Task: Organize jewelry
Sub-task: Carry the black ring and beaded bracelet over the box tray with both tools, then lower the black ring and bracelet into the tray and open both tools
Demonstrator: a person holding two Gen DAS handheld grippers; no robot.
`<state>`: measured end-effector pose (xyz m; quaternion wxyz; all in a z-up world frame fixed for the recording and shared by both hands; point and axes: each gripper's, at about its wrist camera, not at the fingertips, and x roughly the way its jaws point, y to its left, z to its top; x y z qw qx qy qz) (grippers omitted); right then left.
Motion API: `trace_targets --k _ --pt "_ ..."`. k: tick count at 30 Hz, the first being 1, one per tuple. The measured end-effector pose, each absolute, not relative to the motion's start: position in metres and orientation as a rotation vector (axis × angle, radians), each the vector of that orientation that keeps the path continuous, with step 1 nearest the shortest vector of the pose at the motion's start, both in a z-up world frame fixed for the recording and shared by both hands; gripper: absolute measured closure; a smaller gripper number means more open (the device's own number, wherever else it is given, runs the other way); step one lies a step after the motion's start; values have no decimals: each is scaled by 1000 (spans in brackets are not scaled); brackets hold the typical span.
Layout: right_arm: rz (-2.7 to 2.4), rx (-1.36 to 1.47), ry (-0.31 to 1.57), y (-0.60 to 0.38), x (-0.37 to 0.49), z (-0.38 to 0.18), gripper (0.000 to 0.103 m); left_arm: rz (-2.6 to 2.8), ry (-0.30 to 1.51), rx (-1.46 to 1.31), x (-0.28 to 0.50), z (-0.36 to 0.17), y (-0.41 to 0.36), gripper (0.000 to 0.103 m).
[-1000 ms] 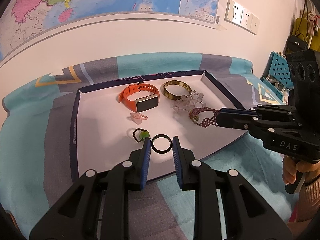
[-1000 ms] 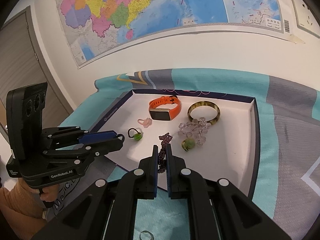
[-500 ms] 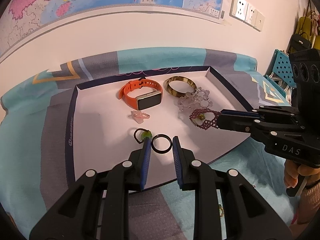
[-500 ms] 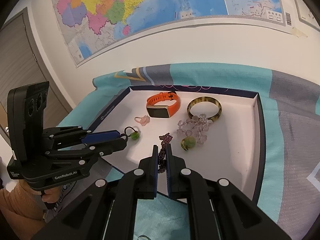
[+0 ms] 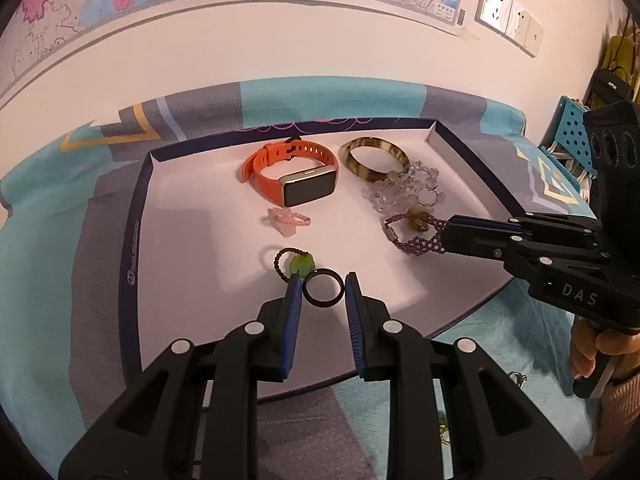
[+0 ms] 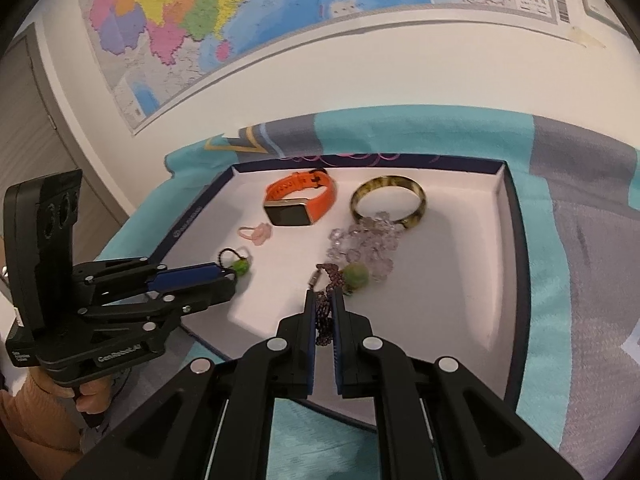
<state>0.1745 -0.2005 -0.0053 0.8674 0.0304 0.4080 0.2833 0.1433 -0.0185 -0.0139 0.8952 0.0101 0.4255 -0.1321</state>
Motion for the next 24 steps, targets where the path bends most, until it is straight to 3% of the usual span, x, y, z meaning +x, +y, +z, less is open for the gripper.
trace_targets --k 7,9,24 --pt "555 54 863 -204 176 -11 92 -259 894 16 146 -19 -18 80" --pt "548 54 858 -206 175 -10 88 -255 889 15 145 -19 -17 72" --pt "565 20 788 -224 129 15 69 -295 777 2 93 12 -6 58"
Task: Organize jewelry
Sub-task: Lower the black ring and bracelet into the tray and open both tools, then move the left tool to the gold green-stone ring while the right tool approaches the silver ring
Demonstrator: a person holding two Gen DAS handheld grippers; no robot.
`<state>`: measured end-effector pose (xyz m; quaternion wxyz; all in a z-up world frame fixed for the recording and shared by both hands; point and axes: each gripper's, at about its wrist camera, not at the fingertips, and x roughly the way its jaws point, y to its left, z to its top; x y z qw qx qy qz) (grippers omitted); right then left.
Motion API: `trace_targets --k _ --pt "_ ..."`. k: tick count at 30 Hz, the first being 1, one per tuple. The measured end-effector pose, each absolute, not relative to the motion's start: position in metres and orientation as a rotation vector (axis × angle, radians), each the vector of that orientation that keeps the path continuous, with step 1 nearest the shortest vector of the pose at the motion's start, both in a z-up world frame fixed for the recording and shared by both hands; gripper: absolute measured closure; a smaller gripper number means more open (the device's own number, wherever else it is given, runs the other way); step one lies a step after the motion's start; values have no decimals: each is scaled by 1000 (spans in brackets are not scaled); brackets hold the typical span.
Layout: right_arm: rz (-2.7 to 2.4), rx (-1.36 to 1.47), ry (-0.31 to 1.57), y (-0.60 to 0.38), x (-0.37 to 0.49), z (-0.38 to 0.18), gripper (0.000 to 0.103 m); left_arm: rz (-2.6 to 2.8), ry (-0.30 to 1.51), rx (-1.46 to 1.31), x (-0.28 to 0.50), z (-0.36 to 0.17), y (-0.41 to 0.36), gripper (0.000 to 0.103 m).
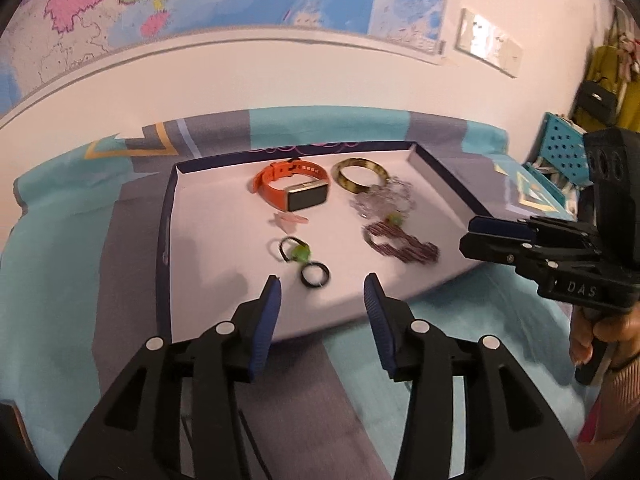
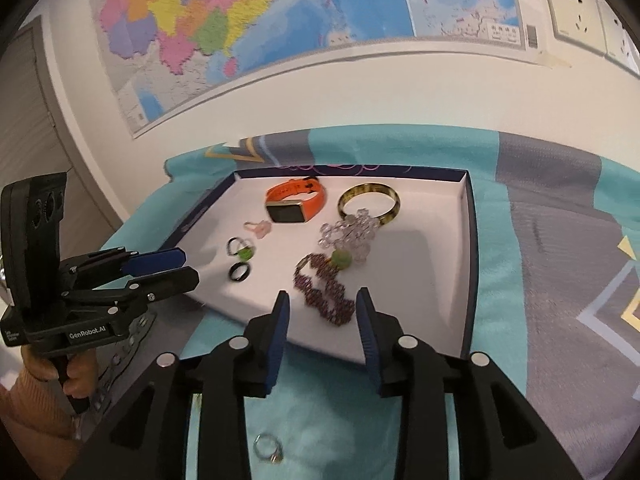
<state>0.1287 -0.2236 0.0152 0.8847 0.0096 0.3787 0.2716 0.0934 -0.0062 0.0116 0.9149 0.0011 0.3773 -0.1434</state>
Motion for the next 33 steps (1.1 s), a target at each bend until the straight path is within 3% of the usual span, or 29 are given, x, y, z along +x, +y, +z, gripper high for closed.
trace_targets --k 5,33 --pt "582 -17 810 -223 104 9 63 -343 785 27 65 7 -11 56" --pt "570 -46 875 -221 51 -23 57 -339 851 84 31 -21 -35 46"
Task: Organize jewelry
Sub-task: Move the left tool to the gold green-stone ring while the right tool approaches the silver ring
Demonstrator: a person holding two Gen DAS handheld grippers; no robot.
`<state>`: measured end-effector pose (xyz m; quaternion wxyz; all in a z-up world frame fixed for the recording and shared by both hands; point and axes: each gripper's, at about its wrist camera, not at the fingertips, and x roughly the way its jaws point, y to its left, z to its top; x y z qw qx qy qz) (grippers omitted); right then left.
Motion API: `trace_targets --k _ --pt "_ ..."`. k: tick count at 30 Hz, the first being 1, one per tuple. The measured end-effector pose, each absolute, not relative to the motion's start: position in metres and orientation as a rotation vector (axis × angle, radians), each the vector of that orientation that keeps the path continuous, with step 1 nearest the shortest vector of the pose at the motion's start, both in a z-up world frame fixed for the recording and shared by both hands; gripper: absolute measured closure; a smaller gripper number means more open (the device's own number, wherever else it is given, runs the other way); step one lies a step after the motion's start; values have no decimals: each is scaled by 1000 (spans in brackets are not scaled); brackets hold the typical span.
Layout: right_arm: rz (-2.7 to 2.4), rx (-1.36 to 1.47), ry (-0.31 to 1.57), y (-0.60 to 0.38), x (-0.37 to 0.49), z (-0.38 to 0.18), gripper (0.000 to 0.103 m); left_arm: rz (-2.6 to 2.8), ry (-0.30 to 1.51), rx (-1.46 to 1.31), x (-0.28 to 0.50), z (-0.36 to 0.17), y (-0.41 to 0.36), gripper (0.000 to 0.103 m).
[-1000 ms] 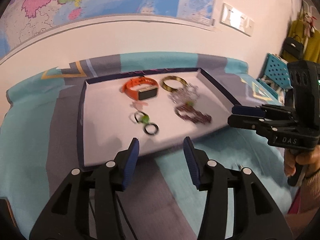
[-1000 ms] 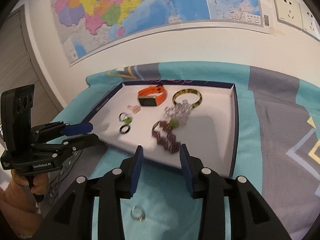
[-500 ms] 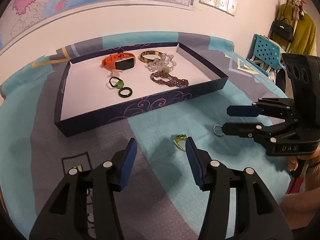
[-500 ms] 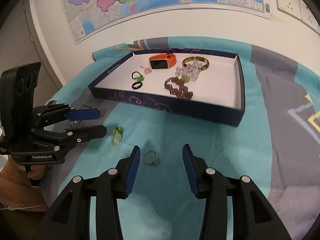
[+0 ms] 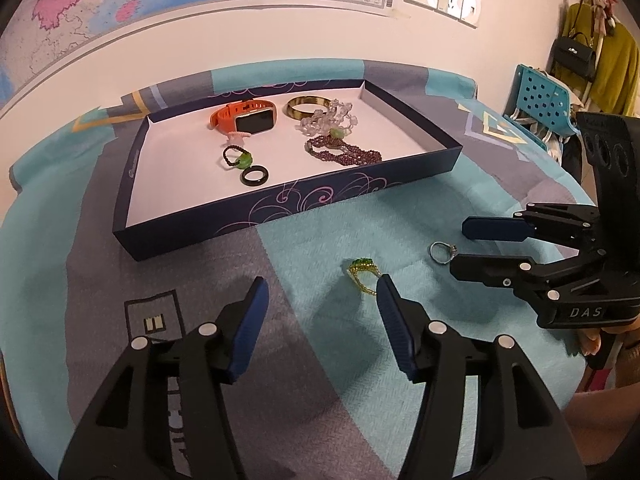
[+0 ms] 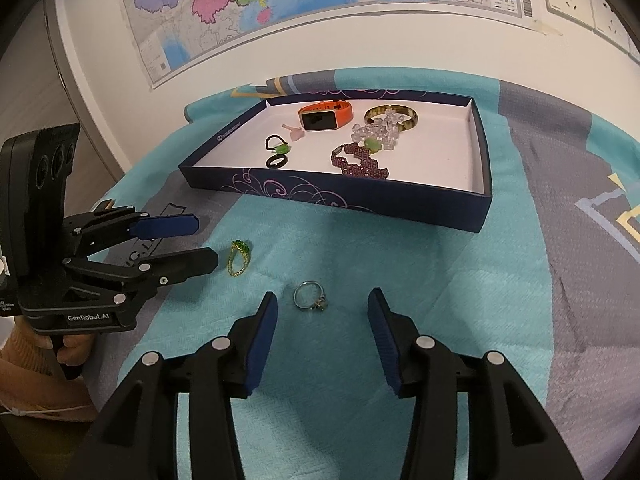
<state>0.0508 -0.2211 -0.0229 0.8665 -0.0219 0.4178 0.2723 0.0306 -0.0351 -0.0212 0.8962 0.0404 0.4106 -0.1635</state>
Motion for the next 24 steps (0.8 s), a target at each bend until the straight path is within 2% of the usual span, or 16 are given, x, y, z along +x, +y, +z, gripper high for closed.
trace_targets --k 7,14,16,18,22,24 --pt "571 -57 870 -220 50 -23 53 -349 857 103 30 -23 -40 45" --pt "577 -44 868 -221 50 -24 51 -377 861 143 33 -24 -55 49" --pt "580 -33 868 -223 51 -24 51 -385 864 139 38 -23 -58 54" --pt "582 -27 869 -223 51 -24 51 -390 875 136 43 -24 -59 63" --pt "589 -11 869 -225 51 -24 51 -397 886 127 51 -26 -61 69" --pt "593 0 869 -227 52 -24 51 -407 890 128 51 -26 -62 82"
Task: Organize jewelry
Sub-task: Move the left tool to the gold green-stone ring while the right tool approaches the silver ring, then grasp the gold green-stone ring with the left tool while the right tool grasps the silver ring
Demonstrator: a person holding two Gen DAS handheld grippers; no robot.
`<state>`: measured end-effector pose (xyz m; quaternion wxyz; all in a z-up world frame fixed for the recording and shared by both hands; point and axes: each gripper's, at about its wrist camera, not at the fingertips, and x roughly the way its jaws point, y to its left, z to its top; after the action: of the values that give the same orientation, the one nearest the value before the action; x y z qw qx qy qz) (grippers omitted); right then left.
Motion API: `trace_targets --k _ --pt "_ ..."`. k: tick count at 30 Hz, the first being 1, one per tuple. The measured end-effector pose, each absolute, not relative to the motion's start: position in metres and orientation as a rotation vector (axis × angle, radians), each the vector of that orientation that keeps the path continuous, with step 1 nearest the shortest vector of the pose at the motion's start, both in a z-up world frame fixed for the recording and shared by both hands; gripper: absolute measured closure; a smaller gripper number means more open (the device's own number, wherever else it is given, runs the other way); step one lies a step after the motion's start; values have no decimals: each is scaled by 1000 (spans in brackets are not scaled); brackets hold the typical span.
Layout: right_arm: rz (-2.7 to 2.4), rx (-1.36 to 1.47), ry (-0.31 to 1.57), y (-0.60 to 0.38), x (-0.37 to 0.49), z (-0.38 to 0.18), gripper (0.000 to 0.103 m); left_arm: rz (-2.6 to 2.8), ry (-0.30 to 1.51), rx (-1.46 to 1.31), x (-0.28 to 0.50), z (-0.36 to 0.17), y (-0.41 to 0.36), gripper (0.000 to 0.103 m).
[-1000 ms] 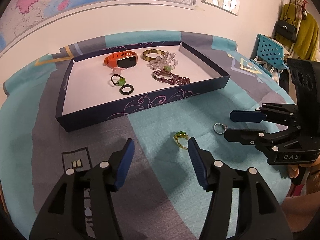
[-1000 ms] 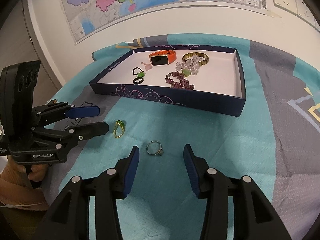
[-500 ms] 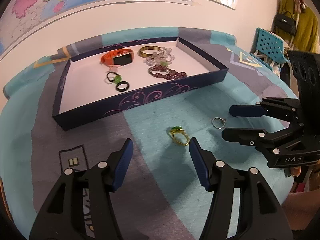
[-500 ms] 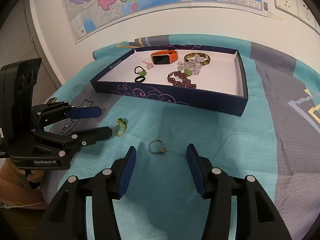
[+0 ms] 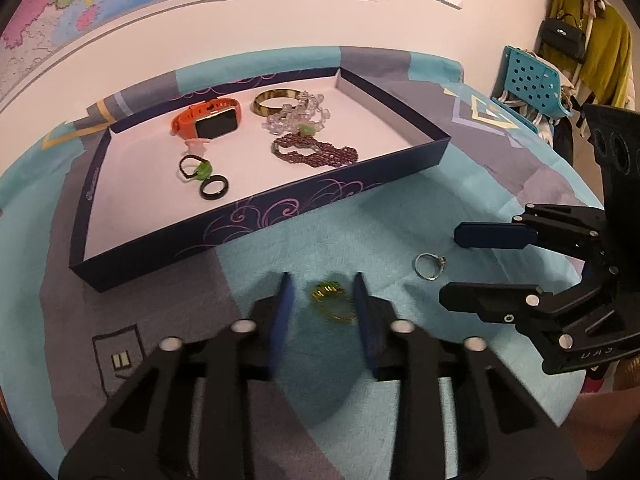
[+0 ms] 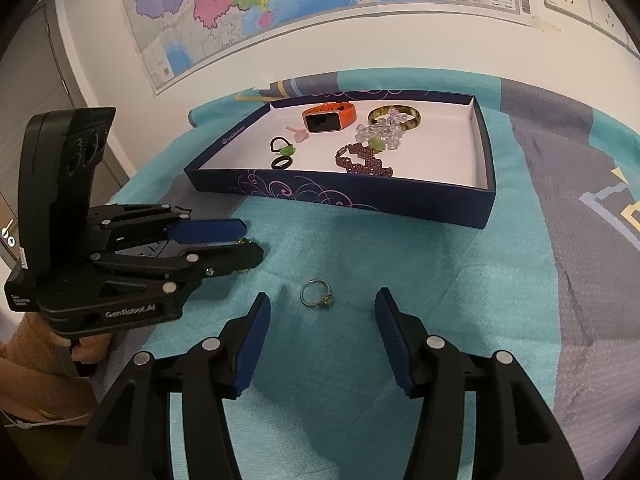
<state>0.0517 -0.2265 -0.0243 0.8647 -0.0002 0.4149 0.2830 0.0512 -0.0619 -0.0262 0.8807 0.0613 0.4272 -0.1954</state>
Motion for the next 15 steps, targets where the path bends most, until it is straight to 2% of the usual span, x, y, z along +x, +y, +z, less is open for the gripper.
trace_targets --k 3,15 --pt "595 6 869 -227 52 -24 51 -423 888 130 49 -26 -62 88" --pt "565 -75 855 -216 47 -23 52 -423 909 82 21 -26 -42 88"
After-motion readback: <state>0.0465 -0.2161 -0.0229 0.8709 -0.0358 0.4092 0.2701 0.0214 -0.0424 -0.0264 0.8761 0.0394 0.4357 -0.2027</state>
